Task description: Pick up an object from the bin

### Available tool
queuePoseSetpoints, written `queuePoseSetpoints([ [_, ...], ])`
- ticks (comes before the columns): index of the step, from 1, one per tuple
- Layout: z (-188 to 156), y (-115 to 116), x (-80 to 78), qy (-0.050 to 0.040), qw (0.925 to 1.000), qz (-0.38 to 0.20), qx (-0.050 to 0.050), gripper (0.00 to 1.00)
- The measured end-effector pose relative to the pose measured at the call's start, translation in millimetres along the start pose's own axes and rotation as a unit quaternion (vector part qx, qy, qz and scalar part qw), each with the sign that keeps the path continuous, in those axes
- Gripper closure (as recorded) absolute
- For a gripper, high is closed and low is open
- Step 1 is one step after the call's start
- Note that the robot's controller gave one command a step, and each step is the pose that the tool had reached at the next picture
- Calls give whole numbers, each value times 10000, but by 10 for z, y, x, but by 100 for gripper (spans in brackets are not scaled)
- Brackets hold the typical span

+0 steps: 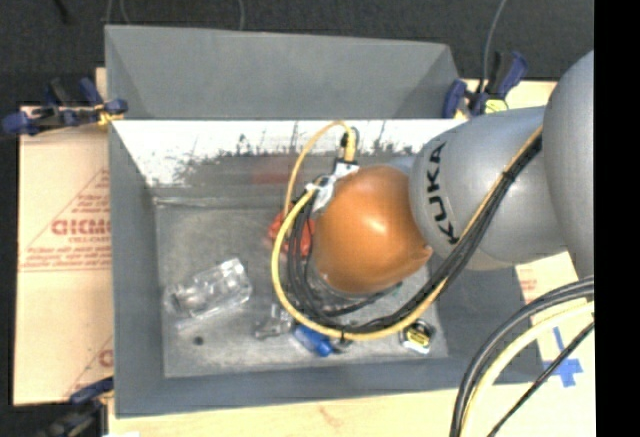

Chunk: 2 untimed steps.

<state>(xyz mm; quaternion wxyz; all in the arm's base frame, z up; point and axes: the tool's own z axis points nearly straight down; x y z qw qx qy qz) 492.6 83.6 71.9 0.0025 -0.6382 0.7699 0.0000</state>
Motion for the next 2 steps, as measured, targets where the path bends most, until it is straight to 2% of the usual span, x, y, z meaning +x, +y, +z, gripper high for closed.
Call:
queuePoseSetpoints([
  [1,-36,-19,-15,-19,10000,15,31,100],
  [2,-1509,-38,4,2,10000,-83,32,100],
])
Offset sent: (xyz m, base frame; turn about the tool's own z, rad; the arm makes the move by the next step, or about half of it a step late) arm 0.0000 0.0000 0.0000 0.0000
